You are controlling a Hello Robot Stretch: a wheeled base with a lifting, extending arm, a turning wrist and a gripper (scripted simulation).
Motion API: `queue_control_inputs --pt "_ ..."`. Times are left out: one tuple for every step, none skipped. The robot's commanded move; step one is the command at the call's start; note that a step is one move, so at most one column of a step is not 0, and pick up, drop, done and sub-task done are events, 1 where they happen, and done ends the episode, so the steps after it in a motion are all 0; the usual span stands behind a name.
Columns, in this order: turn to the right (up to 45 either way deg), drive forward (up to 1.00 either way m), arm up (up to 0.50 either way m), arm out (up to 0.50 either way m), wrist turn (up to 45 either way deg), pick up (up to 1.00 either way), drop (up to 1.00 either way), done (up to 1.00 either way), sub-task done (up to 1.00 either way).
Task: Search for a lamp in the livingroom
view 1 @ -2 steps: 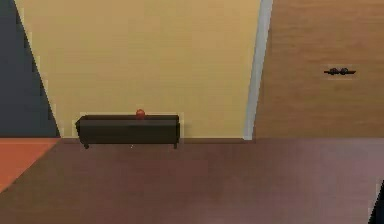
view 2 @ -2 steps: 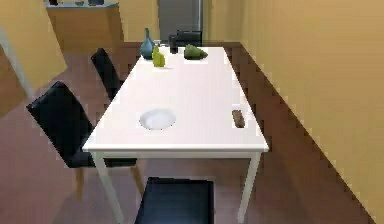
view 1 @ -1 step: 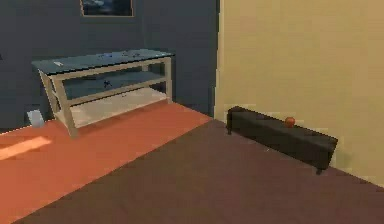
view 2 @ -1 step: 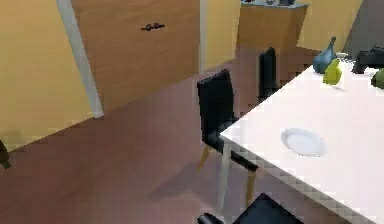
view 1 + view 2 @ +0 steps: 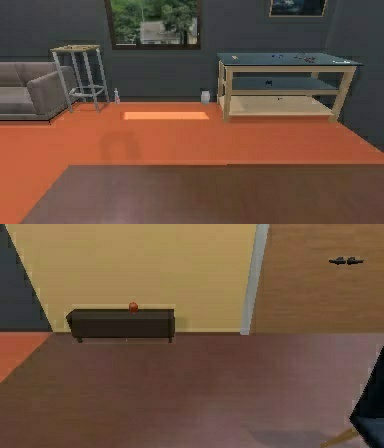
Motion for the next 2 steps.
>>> queue_control_inputs --pt "0.0 0.25 0.0 0.0 0.0 0.0 0.0 0.0 0.0" --pt "33.0 0.0 0.0 0.0 0.0 0.0 0.0 0.0 0.0"
